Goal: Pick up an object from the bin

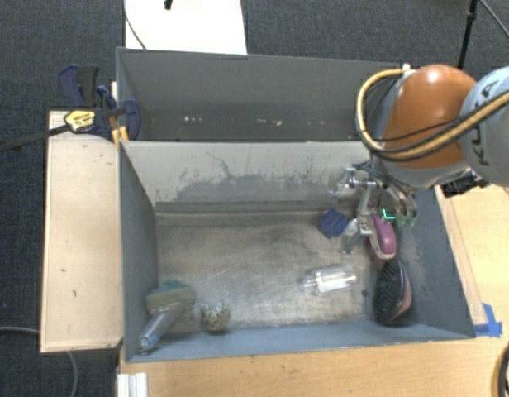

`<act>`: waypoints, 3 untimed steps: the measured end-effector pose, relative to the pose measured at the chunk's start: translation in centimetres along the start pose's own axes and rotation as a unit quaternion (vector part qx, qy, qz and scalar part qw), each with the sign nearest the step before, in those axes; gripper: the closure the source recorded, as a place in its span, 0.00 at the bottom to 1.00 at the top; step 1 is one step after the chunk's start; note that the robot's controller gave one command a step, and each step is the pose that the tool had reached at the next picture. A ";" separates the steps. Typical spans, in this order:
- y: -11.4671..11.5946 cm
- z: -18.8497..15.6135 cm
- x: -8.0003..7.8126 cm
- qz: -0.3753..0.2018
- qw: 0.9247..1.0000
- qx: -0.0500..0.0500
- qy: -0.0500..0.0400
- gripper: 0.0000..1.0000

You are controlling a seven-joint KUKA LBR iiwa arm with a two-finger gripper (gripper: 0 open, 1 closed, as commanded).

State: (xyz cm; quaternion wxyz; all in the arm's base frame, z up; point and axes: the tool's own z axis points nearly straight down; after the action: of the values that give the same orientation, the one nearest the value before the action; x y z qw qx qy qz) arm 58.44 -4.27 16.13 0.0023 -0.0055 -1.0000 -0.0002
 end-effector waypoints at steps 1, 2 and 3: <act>-3.3 6.4 -1.1 -0.052 0.998 0.001 -0.017 0.00; -1.1 8.8 -1.1 -0.102 0.995 0.002 -0.007 0.00; -7.1 8.3 1.2 -0.073 0.997 0.001 -0.003 0.00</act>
Offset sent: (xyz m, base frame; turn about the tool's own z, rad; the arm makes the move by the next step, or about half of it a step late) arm 0.0021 -0.0396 -0.0866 -0.1059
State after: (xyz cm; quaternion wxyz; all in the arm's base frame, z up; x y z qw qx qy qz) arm 57.17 -11.33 7.83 -0.0011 0.0676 -0.9977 0.0009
